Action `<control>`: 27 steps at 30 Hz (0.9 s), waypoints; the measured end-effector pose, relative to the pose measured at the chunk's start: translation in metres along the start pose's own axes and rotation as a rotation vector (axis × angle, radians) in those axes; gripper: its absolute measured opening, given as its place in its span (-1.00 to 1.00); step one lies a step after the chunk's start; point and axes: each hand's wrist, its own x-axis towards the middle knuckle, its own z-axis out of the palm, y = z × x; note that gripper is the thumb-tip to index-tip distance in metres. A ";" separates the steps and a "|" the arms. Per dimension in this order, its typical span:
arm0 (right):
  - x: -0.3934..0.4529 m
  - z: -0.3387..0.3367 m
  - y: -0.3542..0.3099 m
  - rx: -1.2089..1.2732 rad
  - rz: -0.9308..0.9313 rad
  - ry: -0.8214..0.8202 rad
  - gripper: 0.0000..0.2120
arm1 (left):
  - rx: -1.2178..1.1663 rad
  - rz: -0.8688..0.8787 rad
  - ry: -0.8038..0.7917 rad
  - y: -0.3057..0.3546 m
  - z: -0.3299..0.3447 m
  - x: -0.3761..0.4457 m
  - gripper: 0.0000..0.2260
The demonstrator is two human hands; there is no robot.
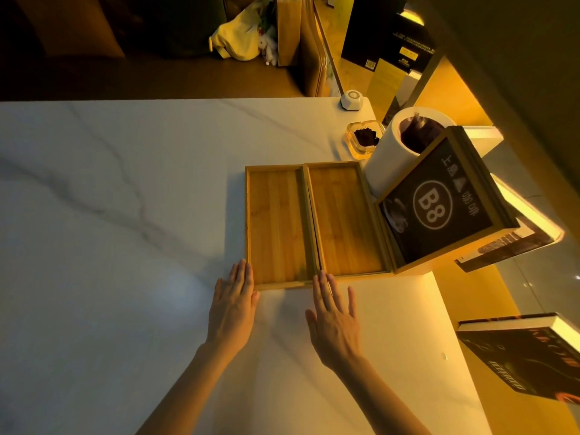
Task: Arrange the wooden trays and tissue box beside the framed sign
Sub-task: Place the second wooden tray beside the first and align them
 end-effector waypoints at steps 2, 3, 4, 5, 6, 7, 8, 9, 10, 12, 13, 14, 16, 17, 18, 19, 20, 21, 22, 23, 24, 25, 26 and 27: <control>0.000 -0.001 0.001 0.002 0.011 -0.015 -0.45 | -0.001 0.002 -0.009 0.001 0.000 0.000 -0.42; 0.000 -0.002 0.001 0.007 0.019 -0.019 -0.43 | 0.003 0.002 -0.012 0.001 0.000 0.000 -0.42; -0.001 -0.002 0.001 0.008 0.027 -0.018 -0.40 | 0.007 0.000 -0.016 0.001 0.000 -0.001 -0.42; -0.001 -0.002 0.001 0.010 0.032 -0.011 -0.39 | 0.004 0.000 -0.020 0.001 -0.001 0.000 -0.42; -0.001 -0.002 0.000 0.012 0.032 -0.001 -0.40 | 0.004 -0.002 -0.026 0.001 -0.001 0.000 -0.42; -0.001 -0.001 0.000 0.014 0.029 0.008 -0.44 | 0.006 -0.003 -0.030 0.001 -0.002 0.000 -0.42; -0.001 -0.001 -0.001 0.017 0.027 0.016 -0.47 | 0.007 -0.005 -0.035 0.001 -0.002 0.000 -0.42; 0.000 0.001 -0.001 0.018 0.025 0.025 -0.47 | 0.005 -0.006 -0.037 0.001 -0.002 0.000 -0.42; 0.000 0.002 -0.001 0.017 0.023 0.036 -0.47 | -0.001 -0.006 -0.042 0.001 -0.001 0.001 -0.42; 0.001 0.004 -0.002 0.016 0.021 0.055 -0.44 | -0.017 -0.005 -0.048 0.001 -0.001 0.001 -0.41; 0.001 0.004 -0.003 0.019 0.022 0.060 -0.43 | -0.021 -0.005 -0.047 0.000 -0.001 0.001 -0.41; 0.001 0.004 -0.003 0.023 0.025 0.061 -0.43 | -0.024 -0.003 -0.048 0.000 -0.001 0.002 -0.41; 0.001 0.003 -0.004 0.027 0.030 0.062 -0.43 | -0.027 0.001 -0.053 0.001 -0.002 0.001 -0.41; 0.002 0.003 -0.004 0.027 0.026 0.066 -0.43 | -0.028 0.004 -0.054 0.001 -0.002 0.001 -0.41; 0.002 0.002 -0.004 0.025 0.017 0.065 -0.43 | -0.030 0.007 -0.055 0.001 -0.001 0.001 -0.41; 0.002 0.002 -0.004 0.022 0.007 0.062 -0.42 | -0.036 0.008 -0.056 0.000 0.000 0.001 -0.40; 0.002 0.002 -0.004 0.016 0.002 0.058 -0.40 | -0.043 0.008 -0.056 0.001 0.001 0.001 -0.40; 0.003 0.003 -0.003 0.013 0.002 0.059 -0.39 | -0.051 0.007 -0.055 0.001 0.002 0.002 -0.39; 0.003 0.003 -0.003 0.011 0.003 0.063 -0.38 | -0.061 0.005 -0.056 0.002 0.003 0.002 -0.38; 0.003 0.004 -0.003 0.010 0.003 0.074 -0.38 | -0.071 0.002 -0.055 0.003 0.004 0.002 -0.37; 0.003 0.005 -0.003 0.008 0.003 0.083 -0.39 | -0.080 -0.001 -0.054 0.004 0.004 0.002 -0.36; 0.004 0.006 -0.004 0.004 0.004 0.094 -0.39 | -0.087 -0.004 -0.051 0.004 0.004 0.001 -0.35; 0.003 0.005 -0.004 0.003 0.008 0.098 -0.40 | -0.090 -0.005 -0.051 0.005 0.005 0.001 -0.35; 0.003 0.005 -0.004 0.010 0.011 0.096 -0.40 | -0.090 -0.005 -0.051 0.005 0.005 0.001 -0.35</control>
